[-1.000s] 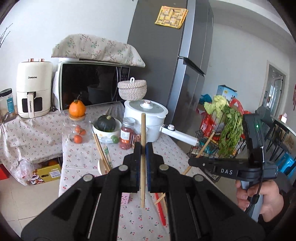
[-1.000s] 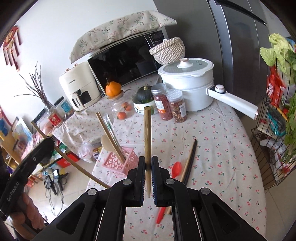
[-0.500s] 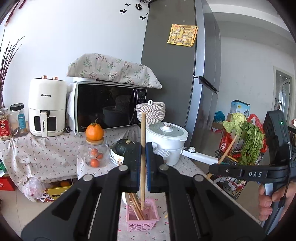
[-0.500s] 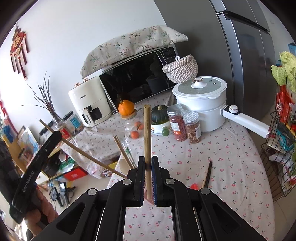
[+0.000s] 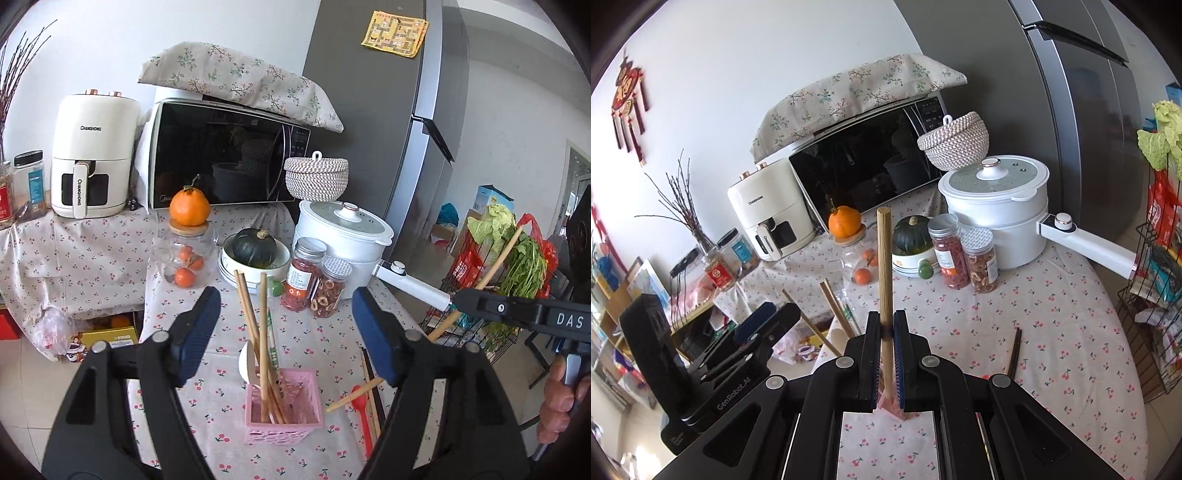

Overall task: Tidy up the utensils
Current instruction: 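Carry both wooden chopsticks over the pink holder and drop them in with both tools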

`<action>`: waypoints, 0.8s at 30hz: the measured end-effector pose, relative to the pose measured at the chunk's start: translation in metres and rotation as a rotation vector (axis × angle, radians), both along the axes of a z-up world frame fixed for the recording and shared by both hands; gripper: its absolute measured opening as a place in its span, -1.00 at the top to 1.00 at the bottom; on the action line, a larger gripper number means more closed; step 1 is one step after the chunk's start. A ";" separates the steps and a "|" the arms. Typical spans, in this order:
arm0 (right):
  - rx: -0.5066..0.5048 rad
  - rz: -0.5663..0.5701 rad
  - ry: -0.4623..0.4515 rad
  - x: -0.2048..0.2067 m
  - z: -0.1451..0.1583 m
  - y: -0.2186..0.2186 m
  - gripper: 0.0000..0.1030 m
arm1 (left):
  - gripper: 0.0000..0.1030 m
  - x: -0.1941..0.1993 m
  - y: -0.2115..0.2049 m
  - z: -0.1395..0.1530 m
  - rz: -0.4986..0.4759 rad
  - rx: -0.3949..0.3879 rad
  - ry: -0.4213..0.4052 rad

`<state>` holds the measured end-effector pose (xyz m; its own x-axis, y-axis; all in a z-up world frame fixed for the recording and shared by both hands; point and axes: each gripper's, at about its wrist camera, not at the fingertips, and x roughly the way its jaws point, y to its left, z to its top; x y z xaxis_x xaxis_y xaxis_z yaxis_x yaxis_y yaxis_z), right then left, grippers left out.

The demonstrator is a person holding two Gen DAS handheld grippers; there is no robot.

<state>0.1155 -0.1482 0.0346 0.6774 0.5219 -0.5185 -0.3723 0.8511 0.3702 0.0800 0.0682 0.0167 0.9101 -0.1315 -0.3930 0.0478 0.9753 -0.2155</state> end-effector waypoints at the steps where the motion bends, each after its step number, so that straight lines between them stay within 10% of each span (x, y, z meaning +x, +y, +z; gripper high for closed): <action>1: 0.002 0.002 -0.004 0.000 0.001 0.000 0.87 | -0.52 -0.001 0.002 0.002 0.004 -0.006 0.017; 11: -0.014 0.022 -0.021 0.004 -0.003 0.016 0.87 | -0.82 -0.013 0.031 -0.025 0.070 -0.067 0.288; 24: -0.111 0.035 -0.013 0.023 -0.021 0.051 0.87 | -0.82 -0.015 0.037 -0.048 0.076 -0.038 0.409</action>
<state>0.1384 -0.0967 0.0137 0.6671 0.4851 -0.5654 -0.4067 0.8730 0.2693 0.0652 0.1052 -0.0318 0.6873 -0.0914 -0.7206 -0.1209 0.9638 -0.2376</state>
